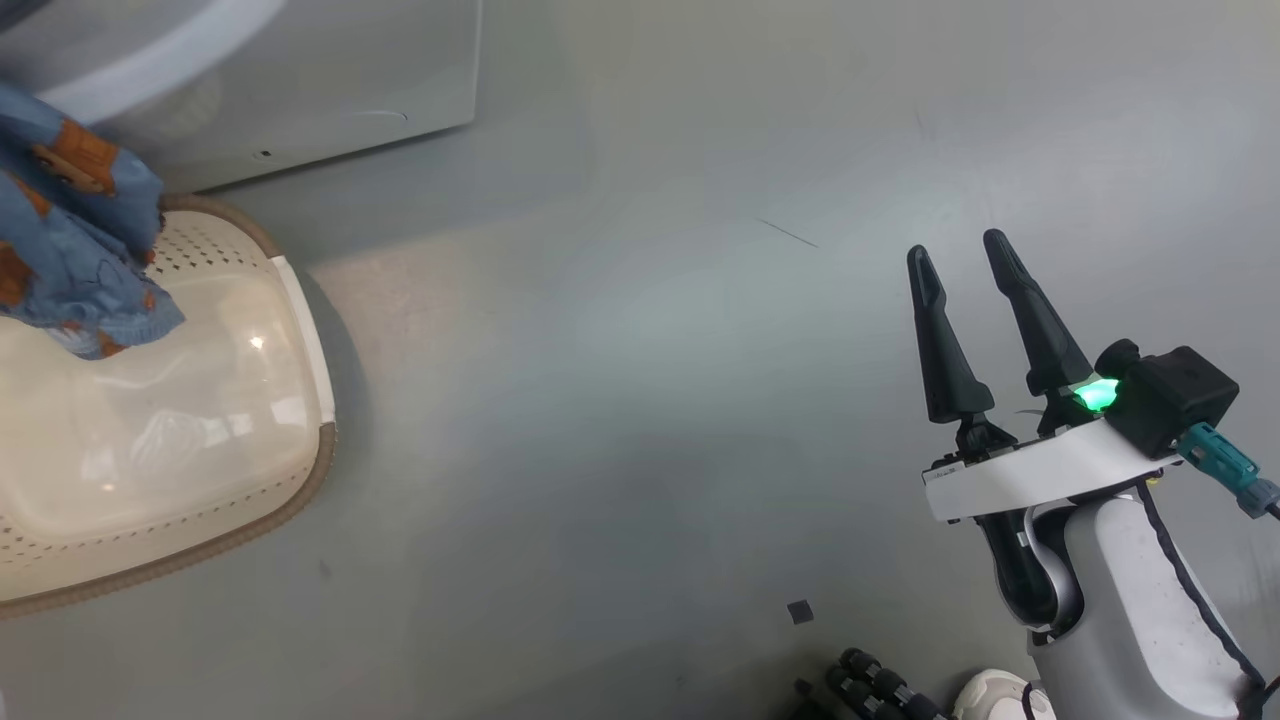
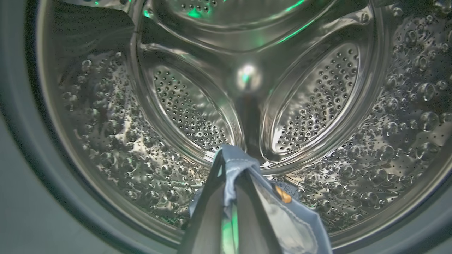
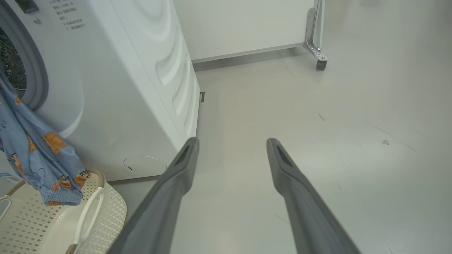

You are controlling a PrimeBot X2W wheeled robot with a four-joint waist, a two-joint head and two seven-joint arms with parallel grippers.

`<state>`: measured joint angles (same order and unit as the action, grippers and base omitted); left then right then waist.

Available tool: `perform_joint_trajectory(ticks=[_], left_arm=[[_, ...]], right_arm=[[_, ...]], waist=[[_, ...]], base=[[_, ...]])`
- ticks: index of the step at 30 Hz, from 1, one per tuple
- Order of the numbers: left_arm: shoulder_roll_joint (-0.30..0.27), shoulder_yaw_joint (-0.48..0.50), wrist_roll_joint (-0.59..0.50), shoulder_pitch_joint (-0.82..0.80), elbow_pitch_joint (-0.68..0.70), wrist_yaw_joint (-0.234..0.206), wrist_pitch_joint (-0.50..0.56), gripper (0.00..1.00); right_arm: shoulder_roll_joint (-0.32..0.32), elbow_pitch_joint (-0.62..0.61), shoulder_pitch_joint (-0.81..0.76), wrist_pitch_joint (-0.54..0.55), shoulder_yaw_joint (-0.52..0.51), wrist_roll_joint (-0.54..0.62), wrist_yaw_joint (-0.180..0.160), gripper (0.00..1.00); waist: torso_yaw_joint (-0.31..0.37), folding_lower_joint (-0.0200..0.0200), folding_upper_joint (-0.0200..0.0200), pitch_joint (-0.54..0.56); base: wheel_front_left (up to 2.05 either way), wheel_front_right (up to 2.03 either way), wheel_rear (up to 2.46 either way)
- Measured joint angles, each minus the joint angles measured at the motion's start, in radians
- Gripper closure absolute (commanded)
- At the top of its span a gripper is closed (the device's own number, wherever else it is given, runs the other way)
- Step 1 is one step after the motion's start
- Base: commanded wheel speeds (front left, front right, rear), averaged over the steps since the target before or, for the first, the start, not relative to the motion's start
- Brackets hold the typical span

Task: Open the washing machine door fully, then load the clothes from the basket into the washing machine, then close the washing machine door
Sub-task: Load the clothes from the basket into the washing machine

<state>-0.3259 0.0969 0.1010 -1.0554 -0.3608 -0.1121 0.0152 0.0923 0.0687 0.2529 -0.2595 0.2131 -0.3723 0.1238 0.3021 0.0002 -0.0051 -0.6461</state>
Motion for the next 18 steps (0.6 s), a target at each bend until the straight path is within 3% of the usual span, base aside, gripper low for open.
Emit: perform_joint_trajectory(ticks=[9, 18], left_arm=[[-0.063, 0.022, -0.006, -0.147, -0.055, 0.005, 0.061, 1.0], [-0.078, 0.033, -0.01, -0.265, -0.101, 0.004, 0.078, 1.0]], right_arm=[[-0.012, 0.001, 0.063, 0.0, 0.037, -0.01, 0.0, 0.0], [-0.015, 0.01, 0.085, 0.0, 0.056, -0.017, 0.0, 0.0]], waist=[[0.031, 0.0, 0.0, -0.095], [0.064, 0.0, 0.0, -0.167]], base=[[0.0, 0.0, 0.0], [0.0, 0.0, 0.0]])
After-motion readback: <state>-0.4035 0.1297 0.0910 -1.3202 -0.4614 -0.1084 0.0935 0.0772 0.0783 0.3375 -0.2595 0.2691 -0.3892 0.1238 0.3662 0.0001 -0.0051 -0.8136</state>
